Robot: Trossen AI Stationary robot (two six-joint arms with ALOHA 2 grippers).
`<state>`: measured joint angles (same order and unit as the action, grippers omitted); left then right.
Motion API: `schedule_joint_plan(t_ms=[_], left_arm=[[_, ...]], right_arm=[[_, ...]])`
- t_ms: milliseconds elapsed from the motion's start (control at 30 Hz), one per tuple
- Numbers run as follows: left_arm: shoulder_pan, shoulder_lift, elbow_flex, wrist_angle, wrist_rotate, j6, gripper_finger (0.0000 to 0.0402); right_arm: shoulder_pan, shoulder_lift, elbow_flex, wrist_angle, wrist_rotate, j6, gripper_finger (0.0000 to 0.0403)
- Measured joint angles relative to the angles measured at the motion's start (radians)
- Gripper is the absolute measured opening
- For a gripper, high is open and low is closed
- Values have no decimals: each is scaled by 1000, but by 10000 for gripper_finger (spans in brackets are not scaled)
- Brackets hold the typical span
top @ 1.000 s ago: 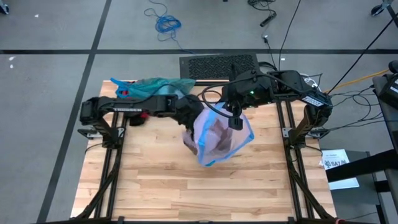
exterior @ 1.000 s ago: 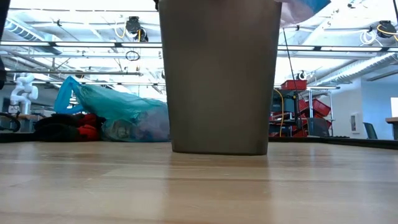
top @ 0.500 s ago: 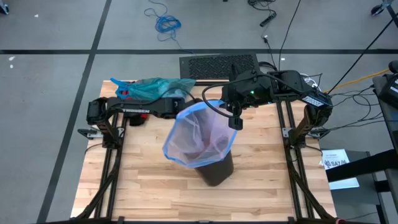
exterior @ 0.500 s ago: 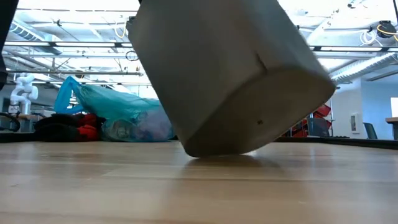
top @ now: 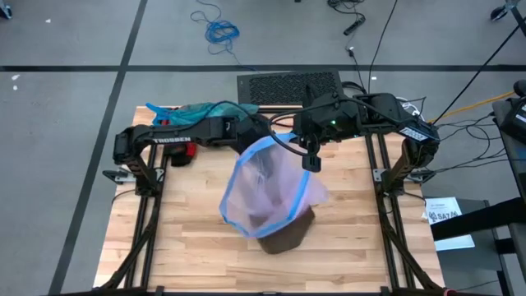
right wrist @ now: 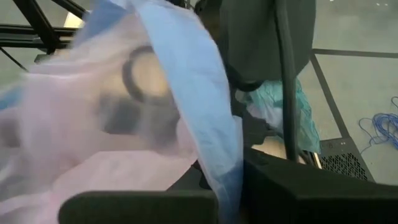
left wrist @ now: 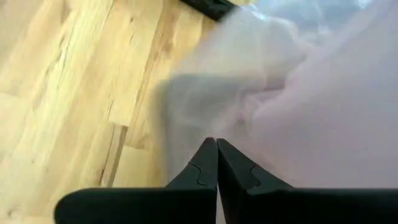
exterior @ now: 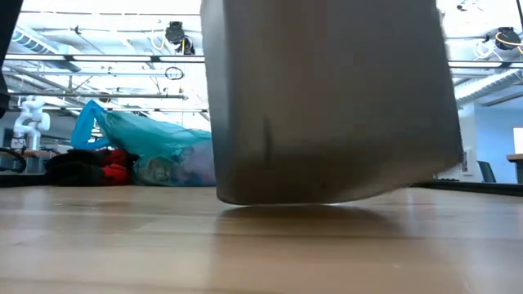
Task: Place trash/remove bag and relplace
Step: Insert the new pink trash bag into the black trash bin
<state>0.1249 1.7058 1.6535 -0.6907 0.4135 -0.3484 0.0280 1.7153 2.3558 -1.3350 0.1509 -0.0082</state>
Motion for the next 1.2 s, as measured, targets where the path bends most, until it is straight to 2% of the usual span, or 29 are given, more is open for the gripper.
schedule_joint_plan(t_ms=[433,700,867,1000,1200], left_arm=[[0,-22,92,-149,-17,23,1],[11,-192,119,-243,-175,7,0],[9,-314,122,-180,-163,-42,2],[-15,-356,122,-109,-89,-86,29],[-84,-343,122,-73,-66,-91,110]], right_arm=[[2,0,0,27,-108,1,0],[47,0,0,28,-109,26,0],[75,0,0,29,-109,55,0],[96,0,0,32,-109,86,0],[134,7,0,80,-104,131,0]])
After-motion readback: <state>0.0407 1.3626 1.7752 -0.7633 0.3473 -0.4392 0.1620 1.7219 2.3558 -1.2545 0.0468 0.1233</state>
